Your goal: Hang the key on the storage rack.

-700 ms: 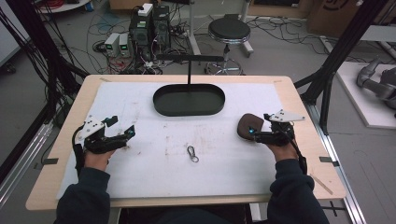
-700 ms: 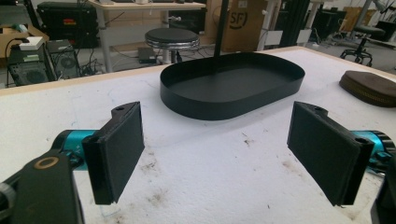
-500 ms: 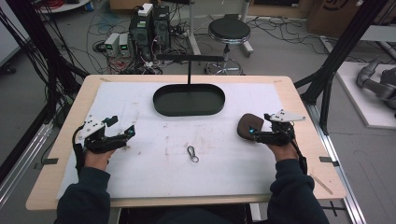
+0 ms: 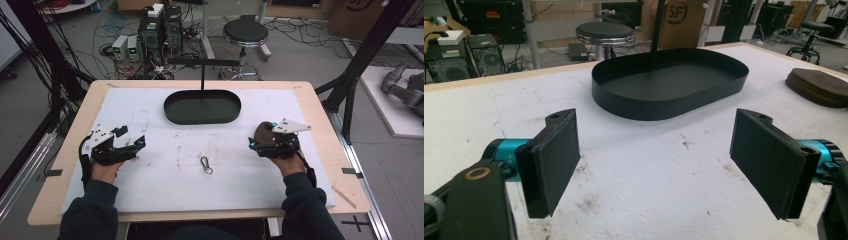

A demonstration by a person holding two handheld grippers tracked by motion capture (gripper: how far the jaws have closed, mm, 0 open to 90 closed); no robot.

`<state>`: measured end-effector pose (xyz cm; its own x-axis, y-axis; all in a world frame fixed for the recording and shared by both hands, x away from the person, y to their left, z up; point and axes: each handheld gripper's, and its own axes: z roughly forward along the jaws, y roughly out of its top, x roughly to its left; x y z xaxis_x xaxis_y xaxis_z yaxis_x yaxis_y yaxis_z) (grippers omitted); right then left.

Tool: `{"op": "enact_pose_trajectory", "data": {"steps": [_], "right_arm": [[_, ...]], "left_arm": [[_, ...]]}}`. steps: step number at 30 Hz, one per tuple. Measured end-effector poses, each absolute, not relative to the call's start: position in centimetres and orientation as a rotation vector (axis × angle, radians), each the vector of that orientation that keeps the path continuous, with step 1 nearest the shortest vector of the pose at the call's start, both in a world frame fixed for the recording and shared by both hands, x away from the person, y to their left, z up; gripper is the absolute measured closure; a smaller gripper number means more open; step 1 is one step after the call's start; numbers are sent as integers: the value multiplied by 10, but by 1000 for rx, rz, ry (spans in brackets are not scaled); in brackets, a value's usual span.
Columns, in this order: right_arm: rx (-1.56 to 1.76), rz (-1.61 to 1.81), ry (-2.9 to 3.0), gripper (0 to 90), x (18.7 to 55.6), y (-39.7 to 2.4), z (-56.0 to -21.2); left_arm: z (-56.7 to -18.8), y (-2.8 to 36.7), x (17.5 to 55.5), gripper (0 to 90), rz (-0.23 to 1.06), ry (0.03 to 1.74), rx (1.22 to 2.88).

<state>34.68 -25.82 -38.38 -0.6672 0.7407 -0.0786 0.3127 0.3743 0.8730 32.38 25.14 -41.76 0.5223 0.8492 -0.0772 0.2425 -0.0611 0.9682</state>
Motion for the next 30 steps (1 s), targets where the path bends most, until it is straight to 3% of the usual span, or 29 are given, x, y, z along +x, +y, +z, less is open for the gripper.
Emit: {"op": "enact_pose_trajectory", "data": {"steps": [8,9,11,21,24,25,30], "right_arm": [[822,1354,2250,210,341,-203,-385],[800,1361,2275,278,341,-190,-388],[790,1363,2302,281,343,-178,-393],[766,1249,2525,326,343,-136,-425],[751,1190,2563,363,340,-126,-433],[740,1122,2599,417,338,-119,-441],[756,1096,2642,463,339,-116,-446]], "left_arm": [[-419,255,321,207,646,974,1594],[-420,257,322,207,647,976,1597],[-421,258,323,207,646,984,1598],[-423,255,324,210,637,982,1619],[-423,255,324,211,638,979,1627],[-423,255,324,211,637,980,1629],[-423,257,324,211,639,983,1624]]}}
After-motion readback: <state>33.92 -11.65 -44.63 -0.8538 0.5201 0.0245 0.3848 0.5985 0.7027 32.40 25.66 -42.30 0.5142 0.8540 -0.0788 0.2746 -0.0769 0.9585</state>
